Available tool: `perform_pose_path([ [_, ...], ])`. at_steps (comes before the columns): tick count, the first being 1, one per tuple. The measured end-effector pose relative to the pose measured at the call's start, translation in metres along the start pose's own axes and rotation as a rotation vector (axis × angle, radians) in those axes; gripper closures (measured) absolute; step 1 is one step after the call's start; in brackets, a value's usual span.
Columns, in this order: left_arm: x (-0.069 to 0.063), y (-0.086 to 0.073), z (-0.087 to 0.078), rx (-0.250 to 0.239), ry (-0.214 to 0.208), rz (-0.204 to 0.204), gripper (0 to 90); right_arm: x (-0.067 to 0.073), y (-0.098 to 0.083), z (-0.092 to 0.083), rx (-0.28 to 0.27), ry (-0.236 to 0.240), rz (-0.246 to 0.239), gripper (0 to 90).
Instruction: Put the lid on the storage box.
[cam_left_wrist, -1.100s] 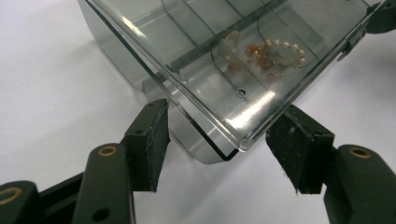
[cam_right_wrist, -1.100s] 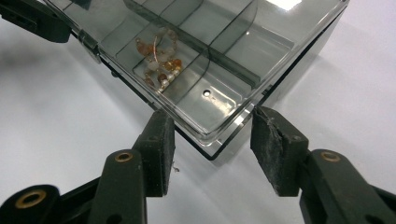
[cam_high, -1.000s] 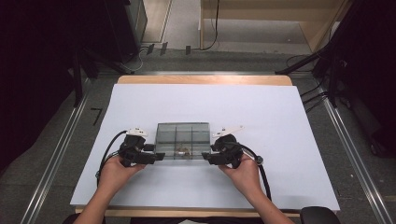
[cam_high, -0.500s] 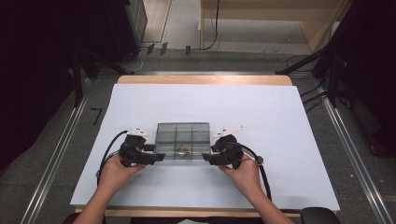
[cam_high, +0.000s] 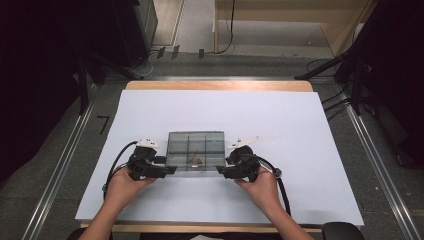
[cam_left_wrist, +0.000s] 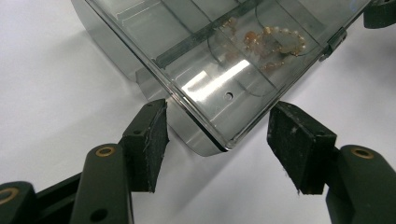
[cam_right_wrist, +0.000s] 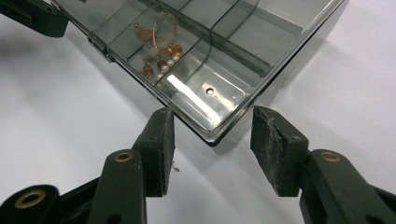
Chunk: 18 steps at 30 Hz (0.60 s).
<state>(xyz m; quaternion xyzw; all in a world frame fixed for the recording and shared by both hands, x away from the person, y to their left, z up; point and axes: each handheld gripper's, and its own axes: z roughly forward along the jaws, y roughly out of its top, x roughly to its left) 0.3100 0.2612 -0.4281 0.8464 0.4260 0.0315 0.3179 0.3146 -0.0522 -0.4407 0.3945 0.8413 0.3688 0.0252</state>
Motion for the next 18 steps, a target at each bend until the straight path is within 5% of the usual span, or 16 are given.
perform_pose_path([
  [18, 0.0008, 0.0005, -0.002, 0.007, -0.021, -0.003, 38.0, 0.0004, 0.0001, -0.0003, 0.015, 0.002, -0.019, 51.2],
])
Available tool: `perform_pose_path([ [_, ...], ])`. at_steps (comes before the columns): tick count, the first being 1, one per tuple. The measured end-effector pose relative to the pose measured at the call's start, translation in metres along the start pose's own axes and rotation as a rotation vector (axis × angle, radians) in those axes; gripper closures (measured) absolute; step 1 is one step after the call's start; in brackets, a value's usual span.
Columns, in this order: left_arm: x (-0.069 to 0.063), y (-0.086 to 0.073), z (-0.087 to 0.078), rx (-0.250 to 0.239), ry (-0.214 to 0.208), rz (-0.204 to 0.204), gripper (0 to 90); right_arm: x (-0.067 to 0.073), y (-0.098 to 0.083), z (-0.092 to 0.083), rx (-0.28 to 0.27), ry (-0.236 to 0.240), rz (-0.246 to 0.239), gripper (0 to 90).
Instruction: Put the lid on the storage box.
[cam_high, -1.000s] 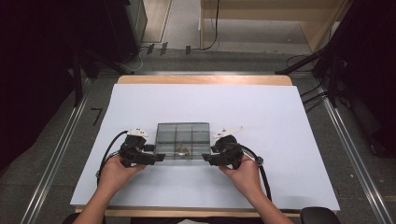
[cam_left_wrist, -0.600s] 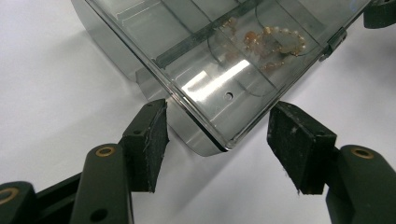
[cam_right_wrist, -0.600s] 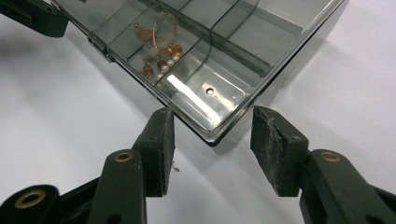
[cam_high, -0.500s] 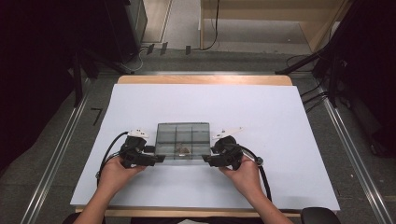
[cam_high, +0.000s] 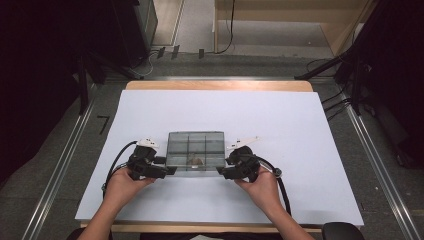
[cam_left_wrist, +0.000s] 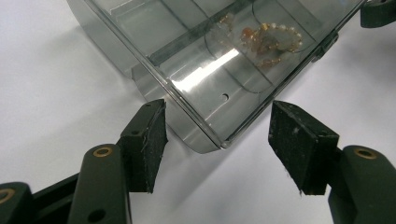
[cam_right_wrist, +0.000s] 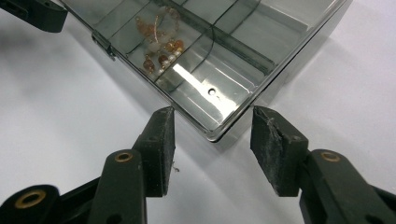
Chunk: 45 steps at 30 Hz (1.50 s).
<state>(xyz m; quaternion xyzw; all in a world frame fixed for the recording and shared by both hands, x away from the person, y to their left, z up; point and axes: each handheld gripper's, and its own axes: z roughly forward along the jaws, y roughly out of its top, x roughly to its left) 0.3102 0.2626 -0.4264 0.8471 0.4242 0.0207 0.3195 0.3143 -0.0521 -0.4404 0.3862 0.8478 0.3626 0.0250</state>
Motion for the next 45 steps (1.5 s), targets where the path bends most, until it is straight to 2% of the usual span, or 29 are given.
perform_pose_path([
  [13, 0.002, 0.002, -0.011, -0.015, 0.0, -0.016, 36.8, 0.003, 0.001, -0.012, -0.026, 0.021, -0.011, 49.6],
  [16, 0.002, 0.003, -0.014, -0.024, 0.001, -0.015, 36.8, 0.001, 0.002, -0.014, -0.034, 0.017, -0.005, 49.4],
  [22, 0.005, 0.005, -0.018, -0.032, 0.002, -0.041, 36.3, -0.005, 0.005, -0.022, -0.062, 0.012, 0.004, 48.9],
  [34, 0.011, 0.009, -0.029, -0.072, 0.008, -0.062, 35.9, -0.028, 0.009, -0.04, -0.114, -0.022, 0.033, 48.2],
  [45, 0.027, 0.011, -0.034, -0.087, 0.031, -0.078, 36.4, -0.055, 0.006, -0.054, -0.149, -0.063, 0.047, 48.6],
])
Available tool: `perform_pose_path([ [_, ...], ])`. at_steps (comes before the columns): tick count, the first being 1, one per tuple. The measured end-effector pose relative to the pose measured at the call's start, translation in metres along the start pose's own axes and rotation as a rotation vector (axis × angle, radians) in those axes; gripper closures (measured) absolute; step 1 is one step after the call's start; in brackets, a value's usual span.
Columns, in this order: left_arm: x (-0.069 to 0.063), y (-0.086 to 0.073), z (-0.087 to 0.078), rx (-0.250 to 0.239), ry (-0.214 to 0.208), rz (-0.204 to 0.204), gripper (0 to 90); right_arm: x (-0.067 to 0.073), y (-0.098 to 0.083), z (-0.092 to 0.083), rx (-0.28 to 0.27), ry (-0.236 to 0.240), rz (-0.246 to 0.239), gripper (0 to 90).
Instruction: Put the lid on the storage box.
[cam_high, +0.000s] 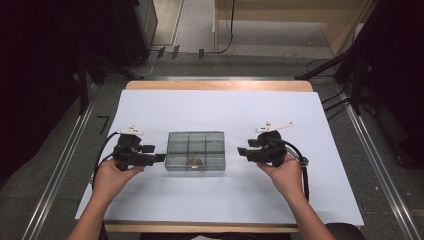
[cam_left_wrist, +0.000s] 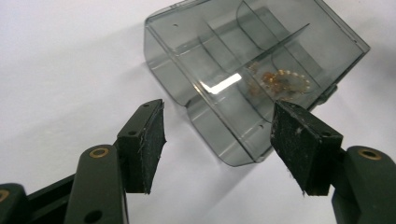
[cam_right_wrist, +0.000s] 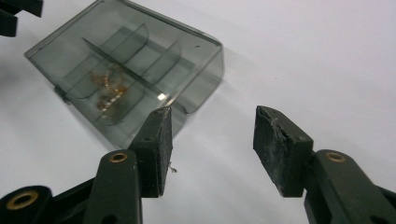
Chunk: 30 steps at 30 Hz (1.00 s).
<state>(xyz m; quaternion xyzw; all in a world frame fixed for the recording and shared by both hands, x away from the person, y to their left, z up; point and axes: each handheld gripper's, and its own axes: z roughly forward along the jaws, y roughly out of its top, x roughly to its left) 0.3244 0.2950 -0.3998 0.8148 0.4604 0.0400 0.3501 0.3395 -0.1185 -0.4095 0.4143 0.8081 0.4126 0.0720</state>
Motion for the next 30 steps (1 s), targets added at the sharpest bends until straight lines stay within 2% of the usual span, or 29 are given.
perform_pose_path([
  [10, 0.014, 0.002, 0.001, -0.004, 0.011, -0.02, 36.5, -0.024, -0.004, -0.01, -0.039, -0.045, 0.039, 48.6],
  [16, 0.02, 0.002, 0.003, -0.003, 0.016, -0.015, 36.5, -0.034, -0.007, -0.011, -0.042, -0.056, 0.06, 47.8],
  [23, 0.026, 0.003, 0.004, -0.004, 0.022, -0.024, 36.3, -0.041, -0.01, -0.013, -0.04, -0.073, 0.081, 45.2],
  [30, 0.03, 0.002, 0.006, 0.007, 0.034, -0.016, 35.4, -0.045, -0.012, -0.011, -0.023, -0.093, 0.089, 41.4],
])
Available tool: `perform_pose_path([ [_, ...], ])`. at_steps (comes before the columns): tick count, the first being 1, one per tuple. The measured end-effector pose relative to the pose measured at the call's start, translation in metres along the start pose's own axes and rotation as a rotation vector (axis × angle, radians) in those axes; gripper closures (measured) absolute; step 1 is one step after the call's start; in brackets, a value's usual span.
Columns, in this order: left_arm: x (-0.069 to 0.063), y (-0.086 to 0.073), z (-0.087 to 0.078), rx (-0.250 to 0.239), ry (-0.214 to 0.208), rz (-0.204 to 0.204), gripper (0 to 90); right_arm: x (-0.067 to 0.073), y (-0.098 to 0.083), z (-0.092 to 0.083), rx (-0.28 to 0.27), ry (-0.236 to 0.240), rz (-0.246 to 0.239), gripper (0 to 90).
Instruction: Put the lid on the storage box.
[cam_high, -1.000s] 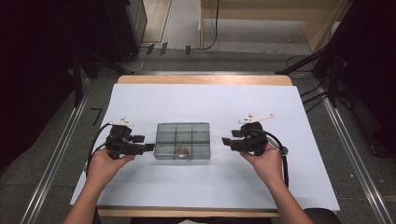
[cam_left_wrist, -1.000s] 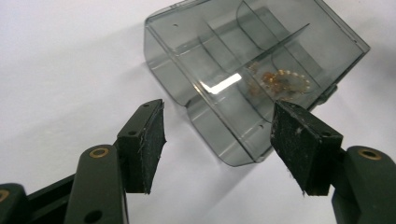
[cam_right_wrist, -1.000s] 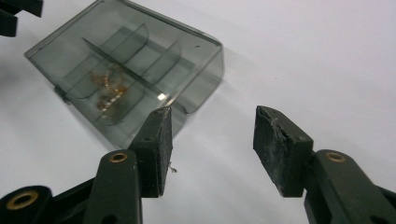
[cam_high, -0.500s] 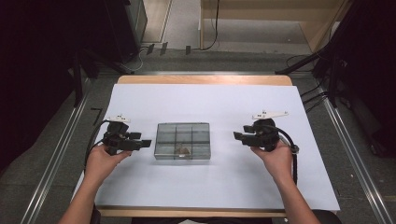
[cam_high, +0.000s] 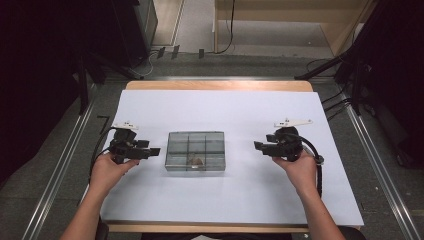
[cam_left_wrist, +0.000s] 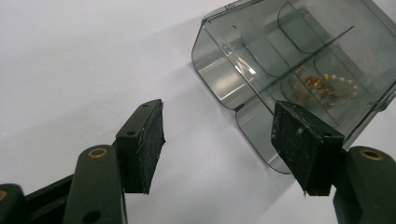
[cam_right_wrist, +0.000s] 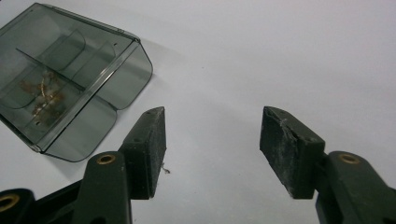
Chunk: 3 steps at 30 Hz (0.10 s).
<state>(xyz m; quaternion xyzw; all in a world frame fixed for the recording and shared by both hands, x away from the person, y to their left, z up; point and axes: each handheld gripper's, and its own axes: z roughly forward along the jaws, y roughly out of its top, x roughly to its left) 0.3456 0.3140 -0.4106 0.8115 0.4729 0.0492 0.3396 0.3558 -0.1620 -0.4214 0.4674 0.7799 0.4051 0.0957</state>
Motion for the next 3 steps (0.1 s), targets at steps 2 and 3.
perform_pose_path([
  [2, 0.0007, -0.0004, 0.0013, 0.001, 0.0, -0.004, 34.7, -0.0004, -0.0003, 0.0006, 0.001, -0.001, 0.008, 39.2],
  [3, 0.0017, -0.0006, 0.0028, 0.003, 0.004, -0.011, 34.5, -0.0007, -0.0004, 0.0009, 0.0, -0.003, 0.01, 37.8],
])
